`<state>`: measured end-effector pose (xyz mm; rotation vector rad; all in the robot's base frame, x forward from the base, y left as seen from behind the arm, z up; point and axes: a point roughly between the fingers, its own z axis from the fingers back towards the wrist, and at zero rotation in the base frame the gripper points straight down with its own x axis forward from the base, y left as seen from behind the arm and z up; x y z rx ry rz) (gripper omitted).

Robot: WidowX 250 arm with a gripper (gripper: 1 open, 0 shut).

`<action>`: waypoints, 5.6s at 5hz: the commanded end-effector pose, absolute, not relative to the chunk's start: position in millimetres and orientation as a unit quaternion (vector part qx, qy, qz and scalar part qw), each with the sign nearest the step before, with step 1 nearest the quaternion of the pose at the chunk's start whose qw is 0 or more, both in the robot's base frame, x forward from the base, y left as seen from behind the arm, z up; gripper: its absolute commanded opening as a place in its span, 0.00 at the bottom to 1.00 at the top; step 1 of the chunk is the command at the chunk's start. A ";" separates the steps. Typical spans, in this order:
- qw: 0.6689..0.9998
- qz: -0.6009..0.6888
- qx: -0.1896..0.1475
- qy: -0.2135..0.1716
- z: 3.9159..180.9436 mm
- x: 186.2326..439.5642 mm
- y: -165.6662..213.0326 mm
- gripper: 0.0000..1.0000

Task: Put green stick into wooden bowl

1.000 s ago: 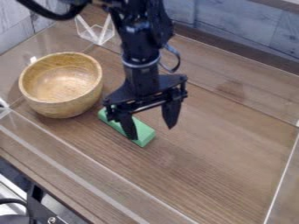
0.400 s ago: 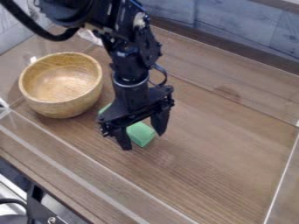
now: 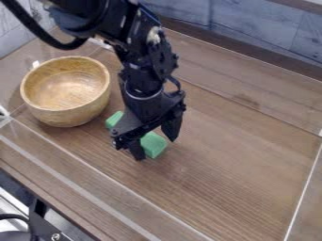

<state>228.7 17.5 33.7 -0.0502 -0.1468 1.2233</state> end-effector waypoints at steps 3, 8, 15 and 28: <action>0.819 0.557 -0.002 -0.136 33.4 237.0 23.7 1.00; 0.828 0.545 0.041 -0.124 27.1 241.5 30.1 0.00; 0.889 0.433 -0.020 -0.147 104.0 251.4 76.6 0.00; 0.865 0.483 0.007 -0.136 122.8 247.8 94.4 0.00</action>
